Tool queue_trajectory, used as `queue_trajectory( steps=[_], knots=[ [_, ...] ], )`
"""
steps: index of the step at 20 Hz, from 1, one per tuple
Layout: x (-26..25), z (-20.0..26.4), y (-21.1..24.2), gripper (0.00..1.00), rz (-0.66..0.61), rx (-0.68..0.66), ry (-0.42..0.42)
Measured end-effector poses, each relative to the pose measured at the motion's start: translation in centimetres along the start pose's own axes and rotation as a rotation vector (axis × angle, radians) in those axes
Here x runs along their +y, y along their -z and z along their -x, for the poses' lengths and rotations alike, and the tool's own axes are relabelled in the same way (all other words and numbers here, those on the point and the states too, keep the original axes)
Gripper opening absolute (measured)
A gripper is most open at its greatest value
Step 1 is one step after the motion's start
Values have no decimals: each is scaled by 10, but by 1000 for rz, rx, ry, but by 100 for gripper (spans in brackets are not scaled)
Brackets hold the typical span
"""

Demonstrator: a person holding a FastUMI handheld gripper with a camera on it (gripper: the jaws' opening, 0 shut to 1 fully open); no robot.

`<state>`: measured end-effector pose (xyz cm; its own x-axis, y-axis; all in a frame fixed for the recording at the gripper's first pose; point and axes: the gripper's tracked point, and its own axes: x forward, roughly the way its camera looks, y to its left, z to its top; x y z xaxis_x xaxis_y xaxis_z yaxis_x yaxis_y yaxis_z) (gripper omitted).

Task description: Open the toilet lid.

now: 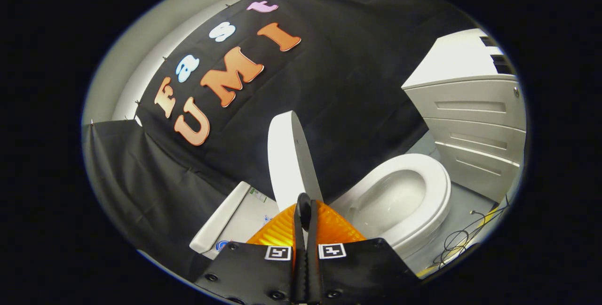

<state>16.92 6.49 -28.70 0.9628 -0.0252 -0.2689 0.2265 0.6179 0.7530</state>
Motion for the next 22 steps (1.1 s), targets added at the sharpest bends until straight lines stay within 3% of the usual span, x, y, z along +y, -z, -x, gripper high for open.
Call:
queue_trajectory(
  steps=[11,22],
  knots=[
    [95,-7,38,8,210,52,-73],
    [130,-11,65,7,312,45,-47]
  ],
)
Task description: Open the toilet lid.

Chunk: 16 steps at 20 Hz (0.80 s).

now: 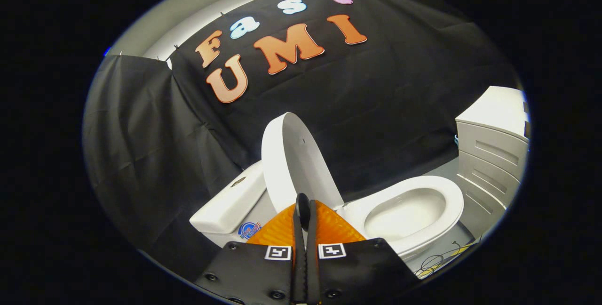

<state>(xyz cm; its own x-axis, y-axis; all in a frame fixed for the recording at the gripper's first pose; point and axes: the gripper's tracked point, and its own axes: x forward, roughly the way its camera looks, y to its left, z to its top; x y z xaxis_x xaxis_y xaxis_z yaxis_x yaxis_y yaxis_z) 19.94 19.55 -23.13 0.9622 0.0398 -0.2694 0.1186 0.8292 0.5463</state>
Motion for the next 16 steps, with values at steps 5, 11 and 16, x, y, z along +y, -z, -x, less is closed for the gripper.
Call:
queue_trajectory(
  steps=[5,11,16],
  knots=[
    [21,-7,5,7,51,3,18],
    [45,-11,16,7,128,7,37],
    [66,-19,25,7,163,8,36]
  ],
)
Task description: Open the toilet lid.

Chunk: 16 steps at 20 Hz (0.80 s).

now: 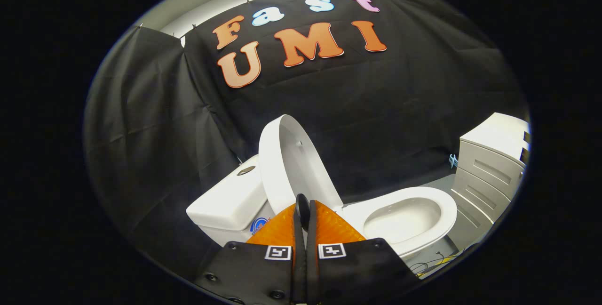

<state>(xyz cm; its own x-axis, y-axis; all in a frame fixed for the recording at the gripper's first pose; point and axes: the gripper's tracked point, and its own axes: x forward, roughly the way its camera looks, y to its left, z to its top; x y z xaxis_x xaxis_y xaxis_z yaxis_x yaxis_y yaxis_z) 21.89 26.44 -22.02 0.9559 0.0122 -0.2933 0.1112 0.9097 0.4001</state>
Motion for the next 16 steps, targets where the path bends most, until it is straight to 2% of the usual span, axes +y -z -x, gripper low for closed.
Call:
queue_trajectory(
  steps=[10,16],
  knots=[
    [36,-8,13,7,88,13,12],
    [32,-7,13,8,120,21,25]
  ],
)
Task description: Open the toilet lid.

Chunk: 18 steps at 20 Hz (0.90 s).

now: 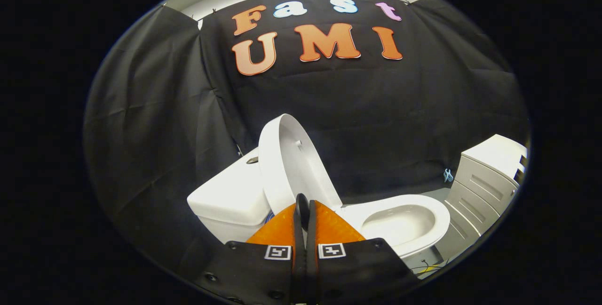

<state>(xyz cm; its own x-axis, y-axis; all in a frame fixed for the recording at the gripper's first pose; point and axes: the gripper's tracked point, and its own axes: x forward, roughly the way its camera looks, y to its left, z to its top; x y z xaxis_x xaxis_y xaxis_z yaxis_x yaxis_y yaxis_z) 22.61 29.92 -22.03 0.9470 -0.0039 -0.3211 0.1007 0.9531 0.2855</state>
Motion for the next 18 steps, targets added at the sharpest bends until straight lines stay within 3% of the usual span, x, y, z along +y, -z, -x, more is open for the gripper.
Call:
queue_trajectory(
  steps=[4,8,10,15,18],
  knots=[
    [-4,3,-1,8,30,7,-5],
    [11,14,-4,20,1,-8,-62],
    [6,25,-22,23,14,-44,-43],
    [-19,63,-68,95,4,-98,-22],
    [-45,91,-103,100,77,-140,-1]
  ],
)
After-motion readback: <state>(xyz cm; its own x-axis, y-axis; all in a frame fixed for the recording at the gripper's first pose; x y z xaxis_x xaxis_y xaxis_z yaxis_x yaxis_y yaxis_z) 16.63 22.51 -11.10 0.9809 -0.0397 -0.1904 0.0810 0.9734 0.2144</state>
